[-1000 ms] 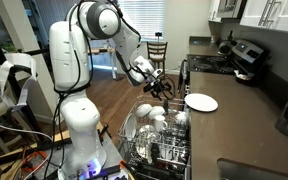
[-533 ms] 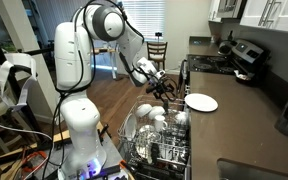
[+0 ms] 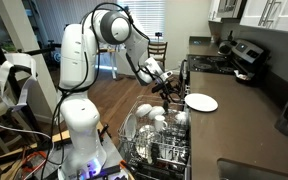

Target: Move the plate from the kitchen holder and put it on the kitchen base table

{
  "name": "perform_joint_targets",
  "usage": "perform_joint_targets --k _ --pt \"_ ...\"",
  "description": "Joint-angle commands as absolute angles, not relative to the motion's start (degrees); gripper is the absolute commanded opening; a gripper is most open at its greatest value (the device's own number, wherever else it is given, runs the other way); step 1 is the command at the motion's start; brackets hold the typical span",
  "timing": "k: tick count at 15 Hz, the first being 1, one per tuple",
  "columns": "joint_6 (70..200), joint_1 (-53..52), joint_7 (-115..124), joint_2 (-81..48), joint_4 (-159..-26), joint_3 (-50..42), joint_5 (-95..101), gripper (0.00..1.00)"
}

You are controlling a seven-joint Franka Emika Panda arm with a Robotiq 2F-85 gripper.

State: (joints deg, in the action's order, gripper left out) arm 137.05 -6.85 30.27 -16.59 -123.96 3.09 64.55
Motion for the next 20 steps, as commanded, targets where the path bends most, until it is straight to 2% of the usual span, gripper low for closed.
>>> perform_joint_targets --k 1,20 --pt "135.45 -6.40 26.50 -19.11 -120.75 3.09 59.83 1.00" --pt "131.70 -7.27 29.32 -22.93 -115.37 0.45 61.35 1.00"
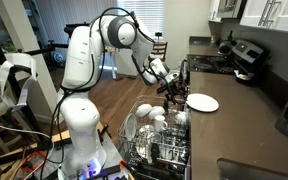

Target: Move the plate from the kitchen holder and put it on the kitchen base table

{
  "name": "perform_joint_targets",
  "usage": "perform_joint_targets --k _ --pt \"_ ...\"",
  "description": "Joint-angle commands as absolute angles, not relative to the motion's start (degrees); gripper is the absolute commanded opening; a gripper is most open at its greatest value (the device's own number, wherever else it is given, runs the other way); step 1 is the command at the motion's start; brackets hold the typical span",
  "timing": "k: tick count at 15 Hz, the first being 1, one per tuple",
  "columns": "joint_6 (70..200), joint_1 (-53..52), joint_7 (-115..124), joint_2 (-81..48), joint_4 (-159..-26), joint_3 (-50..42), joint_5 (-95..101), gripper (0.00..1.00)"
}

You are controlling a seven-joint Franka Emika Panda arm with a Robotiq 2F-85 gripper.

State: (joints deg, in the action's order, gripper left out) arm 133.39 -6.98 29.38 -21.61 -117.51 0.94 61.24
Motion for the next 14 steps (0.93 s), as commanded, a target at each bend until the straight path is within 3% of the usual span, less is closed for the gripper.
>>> perform_joint_targets --k 1,14 --pt "131.56 -7.28 29.37 -23.07 -115.11 0.32 61.42 1.00" --pt "129.58 -7.56 34.25 -23.17 -112.73 -1.22 67.07 1.00"
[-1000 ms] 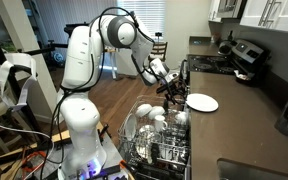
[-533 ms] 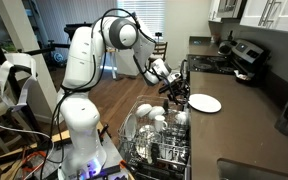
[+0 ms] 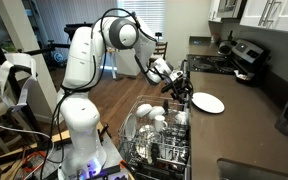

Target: Move the plate from the kitchen holder and put it on the kitchen base table

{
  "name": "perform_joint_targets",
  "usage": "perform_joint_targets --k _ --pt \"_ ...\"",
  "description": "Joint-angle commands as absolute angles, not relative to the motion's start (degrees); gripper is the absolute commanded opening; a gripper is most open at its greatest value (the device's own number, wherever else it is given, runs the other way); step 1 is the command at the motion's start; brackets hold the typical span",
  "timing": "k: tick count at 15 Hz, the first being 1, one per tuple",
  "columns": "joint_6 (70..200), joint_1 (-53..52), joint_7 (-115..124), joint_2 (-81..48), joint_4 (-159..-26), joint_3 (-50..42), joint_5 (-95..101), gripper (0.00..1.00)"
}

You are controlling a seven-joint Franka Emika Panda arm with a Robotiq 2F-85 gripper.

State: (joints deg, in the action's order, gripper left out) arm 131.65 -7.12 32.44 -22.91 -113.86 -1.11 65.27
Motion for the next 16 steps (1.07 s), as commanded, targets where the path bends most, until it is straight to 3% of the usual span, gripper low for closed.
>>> perform_joint_targets --k 1,16 --pt "129.36 -7.49 34.54 -23.30 -112.60 -1.14 67.24 1.00" --pt "131.76 -6.43 29.51 -24.47 -113.16 0.97 60.03 1.00"
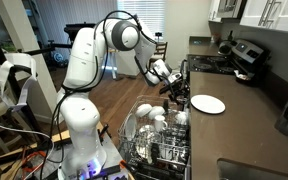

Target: Move the plate from the kitchen holder and put it on the kitchen base table

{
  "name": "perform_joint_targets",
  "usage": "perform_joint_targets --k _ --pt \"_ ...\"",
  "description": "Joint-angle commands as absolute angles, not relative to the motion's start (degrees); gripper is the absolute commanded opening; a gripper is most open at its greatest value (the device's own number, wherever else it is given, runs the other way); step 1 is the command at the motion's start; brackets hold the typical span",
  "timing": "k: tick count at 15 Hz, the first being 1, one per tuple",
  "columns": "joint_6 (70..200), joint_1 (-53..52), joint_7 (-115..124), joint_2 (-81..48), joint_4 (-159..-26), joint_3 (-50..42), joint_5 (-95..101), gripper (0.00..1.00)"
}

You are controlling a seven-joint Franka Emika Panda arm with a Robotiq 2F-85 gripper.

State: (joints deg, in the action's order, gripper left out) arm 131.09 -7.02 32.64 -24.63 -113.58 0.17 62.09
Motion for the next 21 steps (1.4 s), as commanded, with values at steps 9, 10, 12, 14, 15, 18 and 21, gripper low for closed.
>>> perform_joint_targets --k 9,10,12,14,15,18,21 --pt "134.82 -7.54 30.15 -14.13 -119.57 1.87 63.82 1.00" --pt "136.13 -6.95 28.54 -12.45 -120.56 2.26 62.38 1.00" --pt "138.03 -6.16 25.23 -9.30 -122.69 2.64 59.73 1.00" --pt "139.11 -5.57 20.47 -6.62 -124.63 2.90 55.77 1.00" --pt "139.67 -5.42 18.45 -5.57 -125.42 2.82 54.20 1.00" --pt "140.49 -5.27 13.85 -2.57 -127.94 2.53 50.72 1.00" --pt "138.95 -5.73 16.62 -3.91 -126.42 2.53 52.24 1.00"
